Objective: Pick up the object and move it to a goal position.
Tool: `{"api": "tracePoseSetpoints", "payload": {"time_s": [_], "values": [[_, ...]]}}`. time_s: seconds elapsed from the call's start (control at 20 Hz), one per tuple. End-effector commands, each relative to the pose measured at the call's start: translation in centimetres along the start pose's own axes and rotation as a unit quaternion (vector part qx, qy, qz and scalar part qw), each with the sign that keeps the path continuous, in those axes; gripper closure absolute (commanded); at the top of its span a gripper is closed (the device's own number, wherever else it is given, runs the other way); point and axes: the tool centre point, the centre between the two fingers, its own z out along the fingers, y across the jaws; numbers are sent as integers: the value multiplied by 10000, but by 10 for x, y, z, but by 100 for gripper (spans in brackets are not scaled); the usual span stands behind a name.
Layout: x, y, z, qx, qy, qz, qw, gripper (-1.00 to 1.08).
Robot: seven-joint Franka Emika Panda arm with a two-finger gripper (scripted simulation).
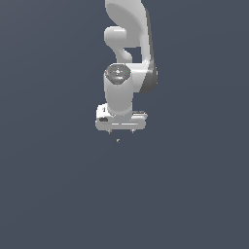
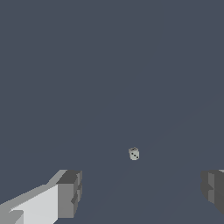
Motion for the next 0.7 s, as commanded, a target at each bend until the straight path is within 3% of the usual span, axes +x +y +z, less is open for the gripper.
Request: {"api": "tracePoseSetpoints", "payload": {"time_s": [0.0, 0.65], "values": [[-3, 3, 13, -10, 22, -110, 9999, -92], [-27, 18, 78, -61, 156, -732, 9972, -92]]}}
